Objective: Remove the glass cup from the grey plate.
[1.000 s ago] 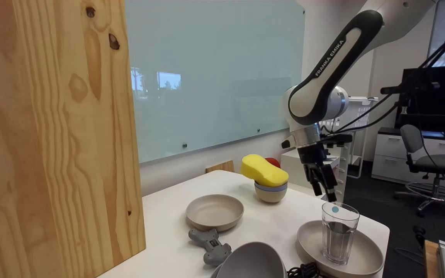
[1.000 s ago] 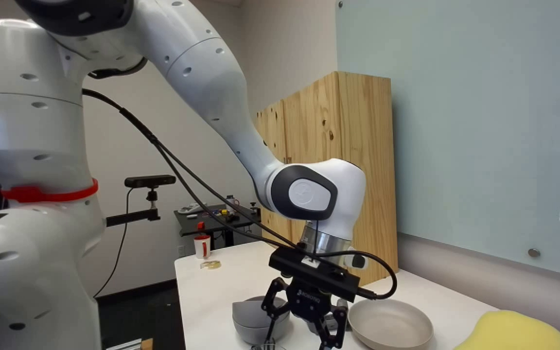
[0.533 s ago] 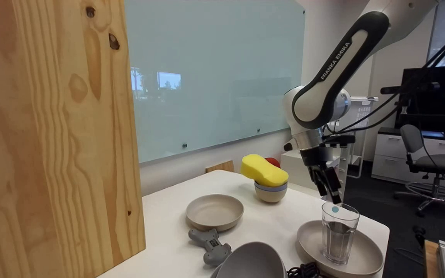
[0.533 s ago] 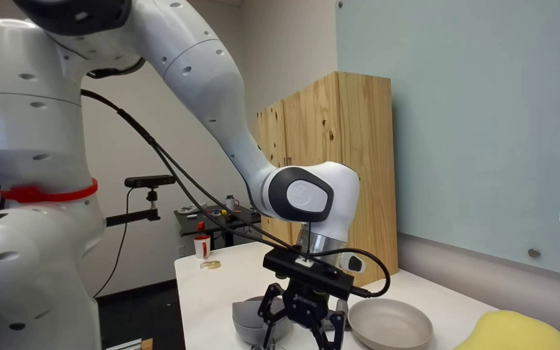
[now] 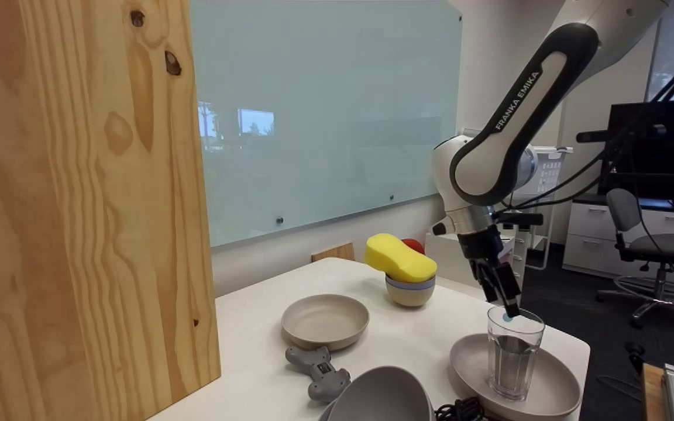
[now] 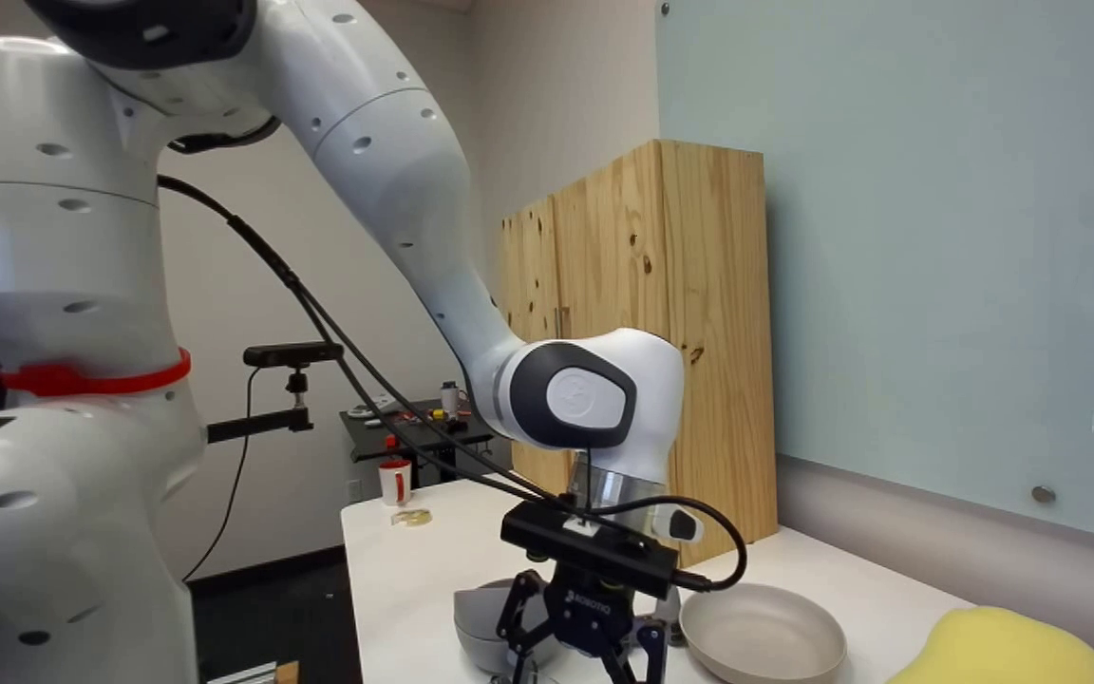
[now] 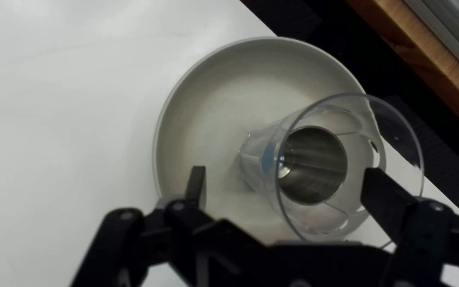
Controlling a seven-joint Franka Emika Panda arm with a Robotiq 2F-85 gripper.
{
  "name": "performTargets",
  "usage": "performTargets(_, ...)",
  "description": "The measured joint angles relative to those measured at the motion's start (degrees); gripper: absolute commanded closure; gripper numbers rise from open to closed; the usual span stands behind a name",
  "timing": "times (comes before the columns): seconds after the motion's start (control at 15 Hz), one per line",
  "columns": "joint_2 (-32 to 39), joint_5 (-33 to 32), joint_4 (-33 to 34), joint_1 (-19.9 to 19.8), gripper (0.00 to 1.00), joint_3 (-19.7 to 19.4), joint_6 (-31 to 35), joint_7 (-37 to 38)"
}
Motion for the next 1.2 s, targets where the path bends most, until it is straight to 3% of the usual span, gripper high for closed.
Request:
performTargets(0.53, -0.37, -0.47, -1.71, -0.15, 0.88, -0.26, 1.83, -0.01)
performTargets(0.67, -0.37, -0.99, -1.94, -0.23, 1.0, -0.28, 1.83, -0.01)
performTargets(1.2, -0.71, 0.0, -2.32, -0.21, 0.99, -0.22, 1.81, -0.2)
